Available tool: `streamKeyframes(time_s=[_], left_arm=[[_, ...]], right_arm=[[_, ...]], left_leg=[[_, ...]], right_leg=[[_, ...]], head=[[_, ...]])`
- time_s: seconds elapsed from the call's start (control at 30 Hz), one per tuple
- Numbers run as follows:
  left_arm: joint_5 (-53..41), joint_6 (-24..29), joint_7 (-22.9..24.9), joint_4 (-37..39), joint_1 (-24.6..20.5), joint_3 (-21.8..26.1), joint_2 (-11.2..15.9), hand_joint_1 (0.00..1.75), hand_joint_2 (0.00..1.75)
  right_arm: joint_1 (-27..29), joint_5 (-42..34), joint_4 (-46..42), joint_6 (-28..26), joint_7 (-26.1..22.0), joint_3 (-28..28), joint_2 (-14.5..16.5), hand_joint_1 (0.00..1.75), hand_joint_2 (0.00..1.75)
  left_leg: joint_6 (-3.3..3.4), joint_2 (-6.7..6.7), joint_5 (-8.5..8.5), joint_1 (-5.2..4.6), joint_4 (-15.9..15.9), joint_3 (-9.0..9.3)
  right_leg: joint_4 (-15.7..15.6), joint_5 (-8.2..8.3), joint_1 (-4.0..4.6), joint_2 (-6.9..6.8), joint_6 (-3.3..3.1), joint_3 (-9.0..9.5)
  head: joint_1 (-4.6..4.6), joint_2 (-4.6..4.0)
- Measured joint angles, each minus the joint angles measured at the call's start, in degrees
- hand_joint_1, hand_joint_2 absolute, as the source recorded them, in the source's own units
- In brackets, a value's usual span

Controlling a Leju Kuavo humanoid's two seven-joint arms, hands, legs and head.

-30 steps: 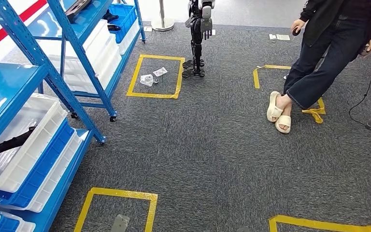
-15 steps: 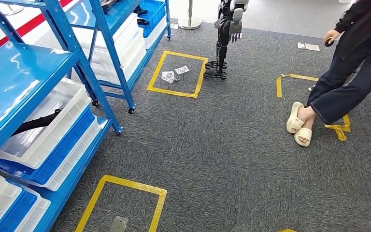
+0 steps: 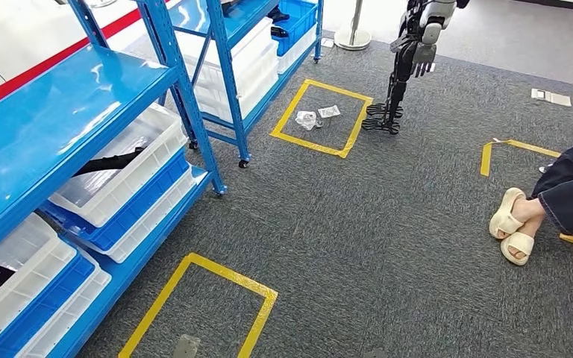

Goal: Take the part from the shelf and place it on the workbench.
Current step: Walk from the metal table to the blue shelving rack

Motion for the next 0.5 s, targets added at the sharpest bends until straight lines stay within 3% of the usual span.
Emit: streamKeyframes(time_s=[0.07, 0.13, 0.2, 0.23, 0.27, 0.33, 0.4, 0.43, 0.5], left_arm=[[0.07, 0.01, -0.01, 0.02, 0.02, 0.11, 0.02, 0.00, 0.00], [0.20, 0.00, -0.03, 0.02, -0.14, 0.24, -0.02, 0.00, 0.00], [0.42, -0.09, -0.01, 0.02, -0.07, 0.38, -0.05, 0.00, 0.00], [0.52, -0.14, 0.03, 0.02, 0.03, 0.43, -0.05, 0.00, 0.00], [0.60, -0.17, 0.05, 0.02, 0.09, 0.47, -0.03, 0.00, 0.00], [0.65, -0.19, 0.09, 0.02, -0.06, 0.50, 0.00, 0.00, 0.00], [0.65, -0.18, 0.08, 0.01, -0.32, 0.52, -0.01, 0.00, 0.00], [0.65, -0.18, 0.08, 0.01, -0.34, 0.54, 0.01, 0.00, 0.00], [0.66, -0.19, 0.09, 0.01, -0.14, 0.58, 0.05, 0.00, 0.00]], right_arm=[[-0.08, 0.01, -0.03, 0.05, -0.10, 0.00, 0.05, 0.00, 0.00], [0.09, -0.05, -0.04, 0.09, -0.19, -0.01, 0.11, 0.00, 0.00], [0.26, -0.14, -0.04, 0.10, -0.28, -0.02, 0.07, 0.00, 0.00], [0.23, -0.18, -0.04, 0.11, -0.34, -0.02, 0.04, 0.00, 0.00], [0.16, -0.19, -0.04, 0.11, -0.42, -0.02, 0.05, 0.00, 0.00], [0.01, -0.19, -0.05, 0.13, -0.52, -0.01, 0.16, 0.00, 0.00], [-0.05, -0.21, -0.06, 0.13, -0.58, -0.01, 0.21, 0.00, 0.00], [-0.08, -0.22, -0.06, 0.13, -0.60, -0.01, 0.26, 0.00, 0.00], [-0.22, -0.21, -0.11, 0.13, -0.62, 0.00, 0.31, 0.00, 0.00]], left_leg=[[-0.37, 2.81, -2.03, -0.03, 3.16, -1.53], [-0.62, 6.00, -5.89, -0.07, 10.51, -4.98], [-0.66, 6.90, -7.78, -0.03, 16.18, -7.63], [-0.53, 7.10, -7.16, -0.05, 16.01, -7.42], [-0.24, 7.48, -5.60, -0.12, 13.46, -5.95], [0.74, 9.84, -2.46, -0.69, 5.54, -1.49], [1.53, 11.72, -1.50, -1.43, 1.09, 0.80], [1.72, 11.68, -1.66, -1.72, 0.65, 0.84], [2.12, 10.16, -1.25, -1.63, 0.07, 0.93]], right_leg=[[-0.17, 0.17, -0.10, -1.38, -0.96, 0.03], [-0.17, 0.04, 0.29, -3.06, -1.66, 0.00], [-0.15, -0.08, 0.67, -4.88, -1.89, -0.07], [-0.15, -0.14, 0.83, -5.71, -1.96, -0.06], [-0.15, -0.19, 0.96, -6.45, -2.01, 0.02], [-0.13, -0.40, 1.31, -7.75, -2.04, 0.26], [-0.10, -0.65, 1.64, -8.96, -1.77, 0.40], [-0.13, -0.74, 1.74, -9.61, -1.53, 0.47], [-0.10, -0.99, 1.73, -10.26, -1.06, 0.70]], head=[[-0.39, 0.00], [-0.81, 0.00], [-0.86, 0.00], [-0.87, 0.00], [-0.87, 0.00], [-0.86, 0.00], [-0.83, 0.00], [-0.80, 0.00], [-0.87, 0.00]])
